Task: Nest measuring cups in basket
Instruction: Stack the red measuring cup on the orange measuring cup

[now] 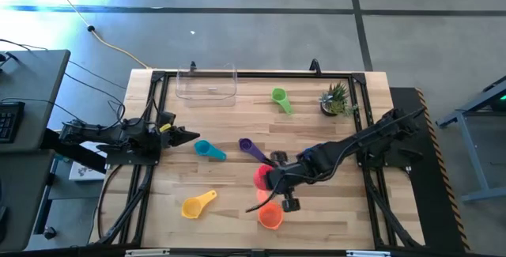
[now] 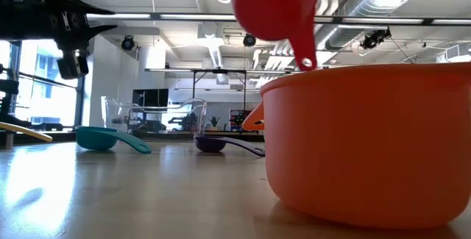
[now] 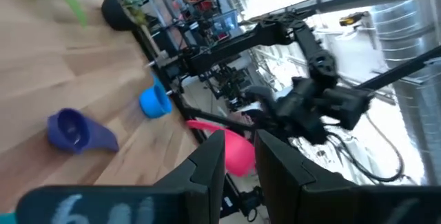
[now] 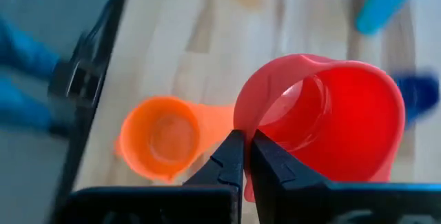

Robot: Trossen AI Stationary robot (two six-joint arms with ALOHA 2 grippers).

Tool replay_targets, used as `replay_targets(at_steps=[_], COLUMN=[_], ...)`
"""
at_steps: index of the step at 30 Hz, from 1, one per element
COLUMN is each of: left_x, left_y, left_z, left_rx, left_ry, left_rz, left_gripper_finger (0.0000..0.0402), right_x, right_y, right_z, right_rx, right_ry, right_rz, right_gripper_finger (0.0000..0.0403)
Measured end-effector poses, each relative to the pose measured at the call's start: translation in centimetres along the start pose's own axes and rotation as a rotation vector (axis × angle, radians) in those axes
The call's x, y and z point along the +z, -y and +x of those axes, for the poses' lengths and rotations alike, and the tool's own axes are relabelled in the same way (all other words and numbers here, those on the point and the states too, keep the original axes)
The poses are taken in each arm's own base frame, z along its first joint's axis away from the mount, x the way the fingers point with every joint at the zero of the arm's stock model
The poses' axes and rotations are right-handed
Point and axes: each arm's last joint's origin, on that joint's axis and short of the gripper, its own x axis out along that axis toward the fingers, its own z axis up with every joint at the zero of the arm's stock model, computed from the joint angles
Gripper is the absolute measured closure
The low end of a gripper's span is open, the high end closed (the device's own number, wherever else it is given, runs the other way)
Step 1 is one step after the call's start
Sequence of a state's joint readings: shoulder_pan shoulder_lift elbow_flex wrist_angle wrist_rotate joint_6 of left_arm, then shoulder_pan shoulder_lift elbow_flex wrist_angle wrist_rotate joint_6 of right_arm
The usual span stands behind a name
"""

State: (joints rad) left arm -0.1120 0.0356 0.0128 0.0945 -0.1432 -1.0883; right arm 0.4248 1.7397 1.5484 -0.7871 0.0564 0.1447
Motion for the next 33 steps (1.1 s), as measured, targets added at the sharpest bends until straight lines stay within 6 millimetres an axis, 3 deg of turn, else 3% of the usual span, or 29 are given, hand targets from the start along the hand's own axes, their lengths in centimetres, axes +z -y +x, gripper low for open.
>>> replay_targets(at_steps=[8,18,23,33], left_x=[-0.3,-0.1,0.0,0.0], left_y=[-0.6,-0.5,-0.5,-0.5], left_z=[0.0,0.0,0.0,0.0], left_rx=[0.061,0.061,0.066,0.074], left_ry=[-0.023,0.027,0.046,0.066], left_rz=[-0.102,-0.245,-0.236,-0.210], left_gripper_finger=[0.0330,0.0330,0.0330,0.0330], right_x=[0.4,-0.2,-0.6,-1.8], right_y=[-0.6,-2.3,-3.3,-6.4], right_z=[-0.5,-0.6,-0.3,2.7], right_rx=[0.069,-0.011,0.017,0.084], right_ry=[0.026,-0.005,-0.024,-0.087], right_rz=[-0.465,-0.941,-1.083,-1.249], right_gripper_finger=[0.0400,0.0400,0.0400,0.0400])
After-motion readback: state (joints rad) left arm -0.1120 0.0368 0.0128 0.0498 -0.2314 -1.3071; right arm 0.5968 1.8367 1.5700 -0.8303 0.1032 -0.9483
